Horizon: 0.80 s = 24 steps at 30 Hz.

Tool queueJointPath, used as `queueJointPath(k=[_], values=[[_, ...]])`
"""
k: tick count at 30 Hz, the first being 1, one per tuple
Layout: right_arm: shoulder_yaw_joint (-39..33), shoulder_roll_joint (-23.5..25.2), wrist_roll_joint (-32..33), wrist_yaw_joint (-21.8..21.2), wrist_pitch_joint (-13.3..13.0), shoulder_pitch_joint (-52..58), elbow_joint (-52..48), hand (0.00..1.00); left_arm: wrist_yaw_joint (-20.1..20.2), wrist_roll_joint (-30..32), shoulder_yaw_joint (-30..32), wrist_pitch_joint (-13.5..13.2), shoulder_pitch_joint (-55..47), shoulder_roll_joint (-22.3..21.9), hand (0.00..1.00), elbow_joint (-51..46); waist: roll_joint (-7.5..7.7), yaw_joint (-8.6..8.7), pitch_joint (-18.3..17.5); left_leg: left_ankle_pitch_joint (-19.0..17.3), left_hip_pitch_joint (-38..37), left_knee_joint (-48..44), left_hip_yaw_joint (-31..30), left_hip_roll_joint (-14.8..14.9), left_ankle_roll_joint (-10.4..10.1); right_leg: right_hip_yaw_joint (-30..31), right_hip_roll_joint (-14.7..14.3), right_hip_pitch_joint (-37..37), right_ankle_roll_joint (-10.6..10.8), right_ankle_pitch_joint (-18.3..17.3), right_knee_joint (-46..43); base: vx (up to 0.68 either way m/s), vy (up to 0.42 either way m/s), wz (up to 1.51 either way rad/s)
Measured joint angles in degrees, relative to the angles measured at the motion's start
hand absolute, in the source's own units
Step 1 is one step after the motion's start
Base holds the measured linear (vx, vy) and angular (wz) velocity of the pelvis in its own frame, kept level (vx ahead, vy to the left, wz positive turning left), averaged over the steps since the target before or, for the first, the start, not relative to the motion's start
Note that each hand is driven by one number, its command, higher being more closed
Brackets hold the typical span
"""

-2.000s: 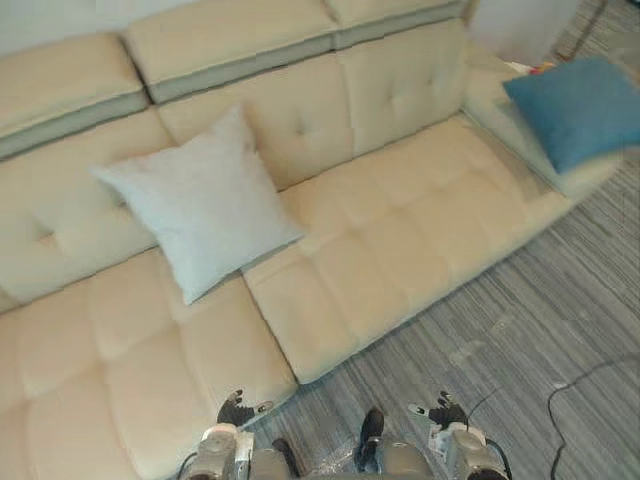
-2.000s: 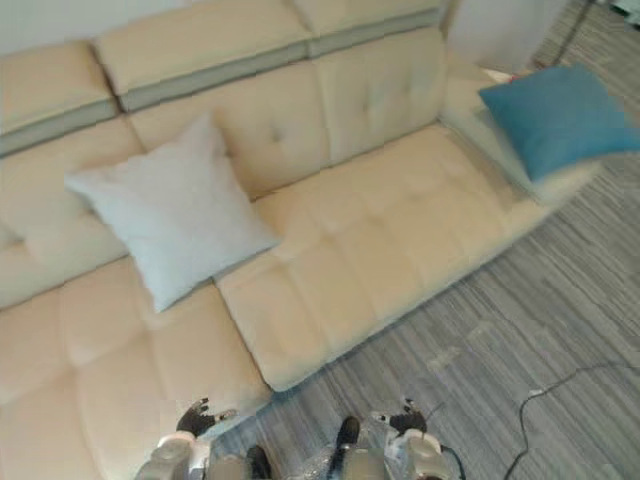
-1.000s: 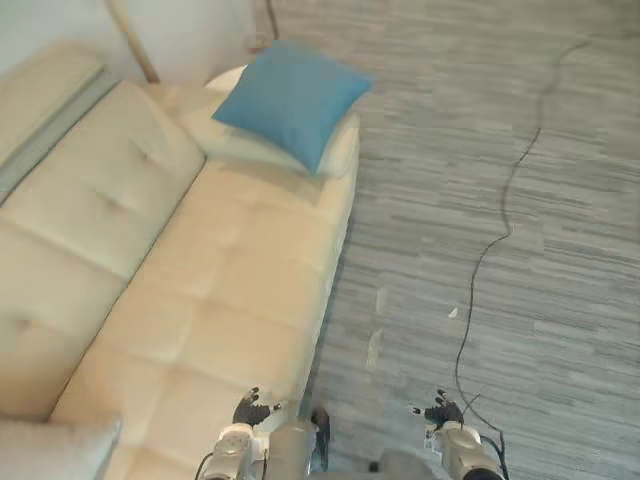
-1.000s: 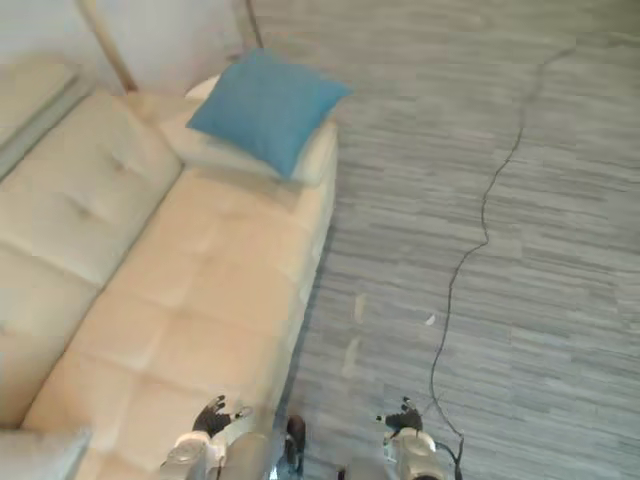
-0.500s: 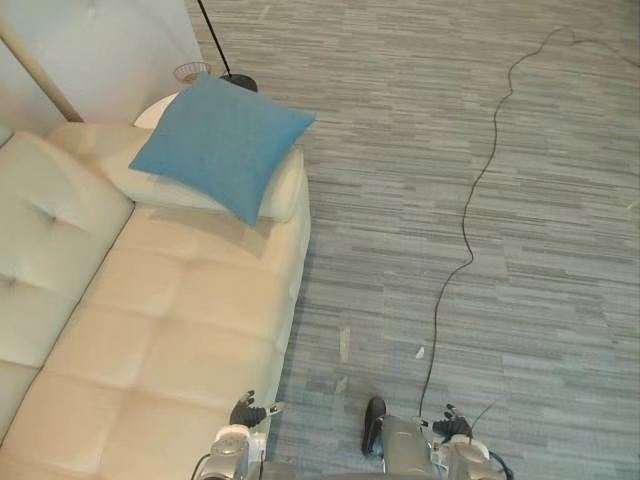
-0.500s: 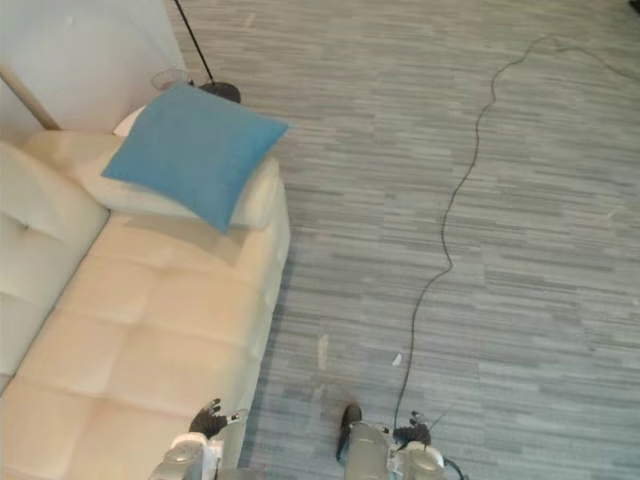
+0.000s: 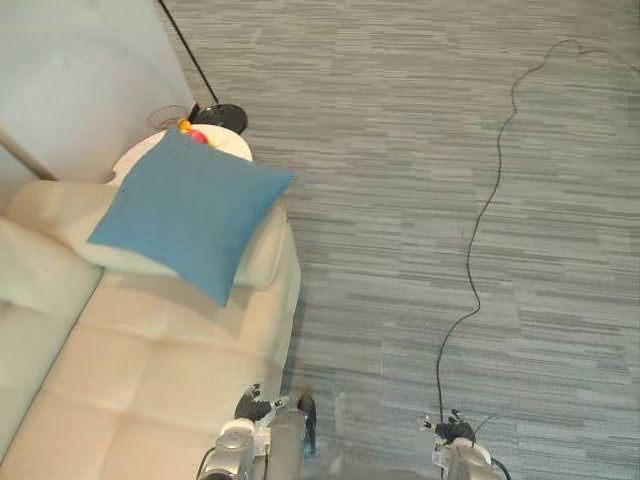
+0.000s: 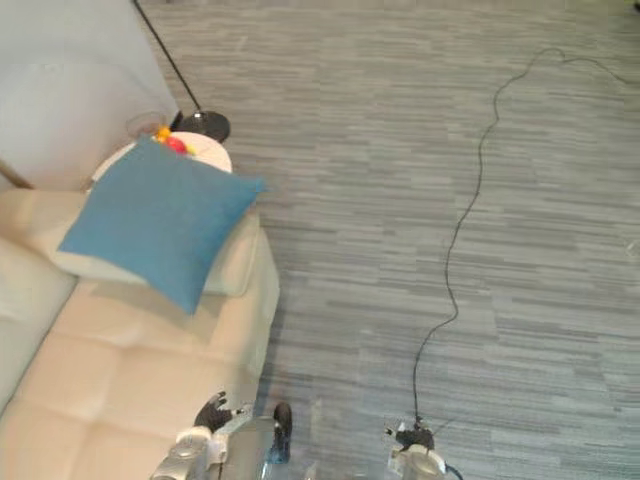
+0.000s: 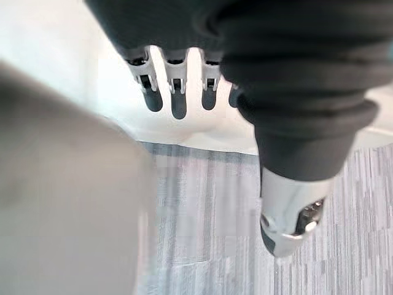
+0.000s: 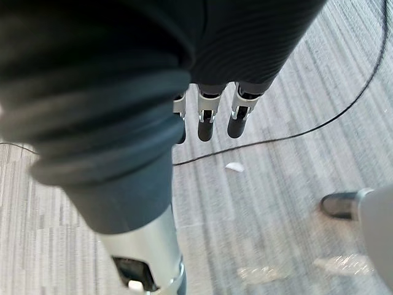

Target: Pick up cushions and gather them together orderly.

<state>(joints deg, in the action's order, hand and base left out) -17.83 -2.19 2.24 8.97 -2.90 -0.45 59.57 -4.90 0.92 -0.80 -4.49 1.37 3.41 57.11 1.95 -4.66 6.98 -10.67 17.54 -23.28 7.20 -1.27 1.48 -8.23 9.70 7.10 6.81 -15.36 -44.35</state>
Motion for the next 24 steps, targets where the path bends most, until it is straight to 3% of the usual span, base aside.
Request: queueJointPath(k=[1,3,6,8,9,10,11,12,13,14,17,18,19,21,24], values=[[0.0,0.3,0.0,-0.1,0.0,0.5,0.0,0.00,0.0,0.0,-0.4,0.2,0.1,0.0,0.00,0.0,0.25,0.57,0.0,-1.4,-1.7,-0.1,-0.3,-0.2,0.4,0.1,1.2,3.0,0.3,1.4,-7.4,0.53,0.051,0.27],[0.0,0.3,0.0,-0.1,0.1,1.2,0.0,0.00,0.0,-0.1,-0.4,0.3,-0.2,-0.3,0.00,0.5,0.02,1.04,0.1,-2.9,-6.3,0.6,-1.6,-0.2,0.7,-1.0,2.3,5.9,-1.0,0.0,-13.2,0.52,0.005,0.30],[0.1,0.0,0.0,-0.2,0.0,0.8,-0.1,0.00,0.0,-0.6,-0.2,0.3,-0.3,-0.4,0.00,0.9,-1.30,1.21,0.4,-2.9,-14.1,5.8,-2.1,2.0,0.7,-5.4,2.3,9.7,-2.1,-1.7,-5.7,0.45,-0.076,0.12],[0.1,-0.2,0.0,-0.4,0.0,-0.7,-0.1,0.00,-0.2,-1.0,0.4,0.3,-0.3,-0.3,0.00,0.9,-2.53,1.51,0.8,-3.1,-16.9,7.7,-3.3,4.4,0.2,-5.4,0.8,12.7,-1.9,-0.7,7.4,0.43,-0.191,0.21],[0.2,-0.3,0.0,-0.5,0.0,-0.8,-0.1,0.00,-0.2,-1.0,0.4,0.3,-0.2,-0.3,0.00,0.9,-2.75,1.53,0.9,-3.5,-17.3,7.7,-3.7,5.0,-0.5,-4.4,0.0,13.3,-1.7,0.7,11.5,0.39,-0.246,0.37],[0.5,-0.3,0.0,-0.5,0.0,-0.8,0.0,0.00,-0.2,-1.0,0.4,0.3,0.0,-0.1,0.00,0.9,-2.79,1.57,0.9,-4.6,-18.4,8.0,-5.4,5.8,-2.3,-1.3,-1.6,13.8,-1.5,4.7,19.4,0.39,-0.302,0.54],[1.2,-0.3,0.0,-0.5,0.0,-0.4,0.1,0.00,-0.2,-1.0,0.4,0.2,-0.2,0.4,0.00,1.0,-1.59,1.93,0.5,-5.7,-19.2,7.9,-7.0,5.4,-4.2,2.5,-1.8,12.9,-1.6,11.5,27.4,0.41,-0.346,0.69],[1.2,-0.8,-0.1,-0.5,0.0,0.3,0.4,0.00,-0.3,-1.0,0.7,0.2,-0.3,0.3,0.00,1.6,-2.19,2.23,0.7,-7.1,-19.8,7.7,-8.7,5.8,-6.0,2.9,-2.2,12.4,-2.7,15.0,26.8,0.40,-0.338,0.66],[1.2,-2.4,0.0,-0.5,0.1,0.0,0.5,0.00,-0.2,-1.0,1.4,0.1,-0.1,-1.3,0.00,2.2,-4.82,1.74,0.3,-6.9,-19.1,6.6,-10.5,8.1,-6.8,1.8,-3.7,12.4,-3.7,13.8,24.4,0.36,-0.309,0.56],[1.1,-2.8,0.0,-0.5,0.1,-0.1,0.7,0.00,-0.2,-1.0,2.0,-0.1,-0.1,-2.1,0.00,2.2,-5.02,1.80,0.2,-6.1,-18.6,4.6,-12.1,8.4,-7.9,0.3,-3.6,11.9,-4.4,10.6,22.6,0.34,-0.291,0.52],[0.7,-3.4,0.1,-0.6,0.0,0.4,1.0,0.00,-0.1,-1.0,2.7,-0.2,0.2,-3.4,0.00,2.7,-5.12,2.36,0.6,-2.1,-13.0,-9.4,-14.0,9.5,-11.4,-5.1,-2.9,6.8,-6.1,7.3,22.2,0.33,-0.349,0.89],[0.6,-3.2,0.1,-0.5,0.0,0.5,2.0,0.00,0.0,-1.0,2.7,-0.1,-0.2,-3.4,0.00,2.7,-4.08,2.24,1.2,-0.2,-9.6,-16.6,-11.4,11.1,-10.3,-7.5,-2.6,2.9,-6.5,6.9,24.7,0.19,-0.205,0.95],[0.6,-3.2,0.2,-0.5,-0.1,0.5,2.3,0.00,0.0,-1.0,2.7,-0.3,0.0,-3.2,0.00,2.0,-4.16,1.75,1.0,-0.1,-6.8,-18.0,-5.7,13.1,-8.5,-10.2,-2.5,0.1,-6.5,6.9,26.7,0.18,-0.180,0.90],[0.6,-4.2,0.2,-0.5,-0.6,0.6,2.2,0.00,0.1,-1.0,2.0,-0.3,0.1,-3.2,0.00,2.0,-4.83,1.86,0.4,2.5,-4.3,-11.2,2.0,13.8,-6.1,-13.6,-2.6,-1.6,-6.2,6.7,27.9,0.15,-0.110,0.97],[0.5,-4.5,0.3,-0.6,-0.8,1.1,2.3,0.00,0.1,-1.0,0.3,-0.2,0.2,-2.1,0.00,2.1,-4.57,2.44,-0.3,3.5,-5.9,0.0,10.3,13.1,-5.7,-19.7,-0.5,-2.2,-5.5,6.3,29.8,0.10,-0.027,1.32]])
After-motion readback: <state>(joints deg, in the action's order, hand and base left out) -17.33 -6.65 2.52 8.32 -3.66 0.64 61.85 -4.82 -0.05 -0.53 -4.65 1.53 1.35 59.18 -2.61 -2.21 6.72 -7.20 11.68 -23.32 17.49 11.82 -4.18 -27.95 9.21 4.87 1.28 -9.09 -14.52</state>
